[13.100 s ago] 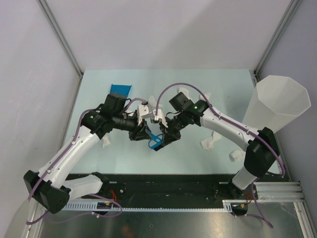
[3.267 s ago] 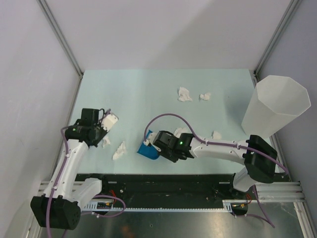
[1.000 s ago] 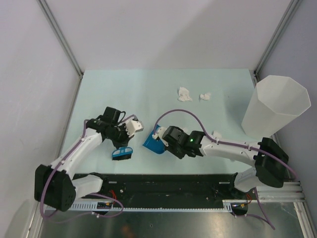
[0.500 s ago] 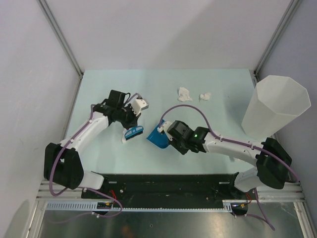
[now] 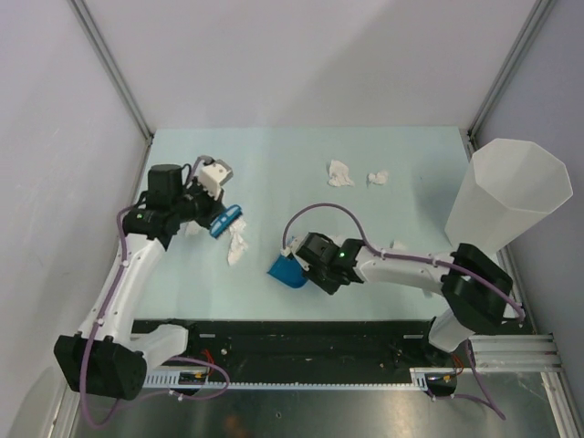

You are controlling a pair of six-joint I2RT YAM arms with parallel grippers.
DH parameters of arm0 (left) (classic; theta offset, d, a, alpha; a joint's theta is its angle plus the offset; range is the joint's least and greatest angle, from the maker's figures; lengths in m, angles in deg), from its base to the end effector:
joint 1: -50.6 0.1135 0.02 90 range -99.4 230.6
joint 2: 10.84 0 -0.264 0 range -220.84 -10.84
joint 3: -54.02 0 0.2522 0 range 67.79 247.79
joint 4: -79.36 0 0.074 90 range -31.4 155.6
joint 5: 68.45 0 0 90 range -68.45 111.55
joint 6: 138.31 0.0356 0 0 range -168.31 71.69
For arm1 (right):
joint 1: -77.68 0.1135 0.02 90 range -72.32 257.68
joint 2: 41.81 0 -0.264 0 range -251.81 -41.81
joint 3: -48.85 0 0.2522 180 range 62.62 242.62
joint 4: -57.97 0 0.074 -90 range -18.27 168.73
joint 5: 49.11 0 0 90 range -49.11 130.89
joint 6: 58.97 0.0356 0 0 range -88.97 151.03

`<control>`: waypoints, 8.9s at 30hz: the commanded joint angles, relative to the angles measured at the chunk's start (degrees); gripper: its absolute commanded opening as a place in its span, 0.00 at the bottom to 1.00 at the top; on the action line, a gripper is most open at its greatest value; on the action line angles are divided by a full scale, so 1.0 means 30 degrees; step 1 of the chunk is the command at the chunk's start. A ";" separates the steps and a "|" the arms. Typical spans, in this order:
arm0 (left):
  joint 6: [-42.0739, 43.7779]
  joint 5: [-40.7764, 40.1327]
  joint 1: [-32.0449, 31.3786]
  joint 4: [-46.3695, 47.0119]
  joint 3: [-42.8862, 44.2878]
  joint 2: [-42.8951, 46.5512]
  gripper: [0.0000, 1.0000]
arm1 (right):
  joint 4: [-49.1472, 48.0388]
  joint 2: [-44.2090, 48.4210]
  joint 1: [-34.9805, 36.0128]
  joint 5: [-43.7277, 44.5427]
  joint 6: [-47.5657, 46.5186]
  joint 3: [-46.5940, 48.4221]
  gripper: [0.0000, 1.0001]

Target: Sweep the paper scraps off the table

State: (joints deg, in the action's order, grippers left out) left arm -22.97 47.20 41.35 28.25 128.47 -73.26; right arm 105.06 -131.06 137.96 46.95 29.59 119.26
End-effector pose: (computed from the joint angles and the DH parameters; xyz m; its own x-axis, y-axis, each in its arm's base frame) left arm 0.2214 -0.0517 0.3332 -0.3584 0.4493 -0.8184 0.6970 0.7119 0.0856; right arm 0.1519 0.2585 0.1961 -0.4313 -0.8060 -0.4053 -0.8534 0.5103 -0.1066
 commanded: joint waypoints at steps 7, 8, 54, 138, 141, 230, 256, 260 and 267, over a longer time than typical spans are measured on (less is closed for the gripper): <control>0.0165 -0.3042 0.2030 0.0172 -0.2708 -0.1460 0.00 | 0.0582 -0.4143 0.0476 -0.0791 0.0272 0.3704 0.00; 0.0253 -0.2926 0.2060 0.0201 -0.2825 -0.1577 0.00 | 0.0669 -0.4552 0.0505 -0.0849 0.0272 0.3910 0.00; -0.0655 -0.4008 -0.0782 0.0963 0.0162 -0.1140 0.00 | 0.1518 -0.4353 -0.0725 -0.6269 -0.0928 0.6373 0.00; 0.0282 -0.1753 -0.0518 0.1110 0.0016 -0.1433 0.00 | 0.0317 1.0736 -2.3226 1.3655 -1.6598 0.5295 0.02; 0.0370 -0.1607 -0.0518 0.1110 -0.0013 -0.1170 0.00 | 0.0377 1.1147 -2.2932 1.3447 -1.7245 0.4588 0.04; -0.0743 0.6098 0.0918 0.2780 -0.0307 -0.5331 0.00 | 0.4568 -1.2467 -0.2717 -0.3750 0.1297 1.6013 0.00; -0.0860 -0.3042 0.2031 0.2692 0.0075 -0.2516 0.00 | 0.8518 -0.4588 -0.4385 -0.0412 0.0917 1.3491 0.00; -0.0802 -0.2837 0.2031 0.2750 -0.0101 -0.2662 0.00 | 1.0275 -0.2453 -0.6433 0.0145 0.0741 1.3960 0.00; -0.1006 -0.2018 0.2002 0.3013 -0.0833 -0.3101 0.00 | 1.1714 0.0682 -1.2347 0.0733 0.0536 1.4956 0.00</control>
State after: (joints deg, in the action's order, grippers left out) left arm -25.68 38.88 47.03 35.86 127.07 -81.98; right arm 135.68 -136.03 109.32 46.45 32.09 160.30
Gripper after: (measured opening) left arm 0.082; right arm 0.080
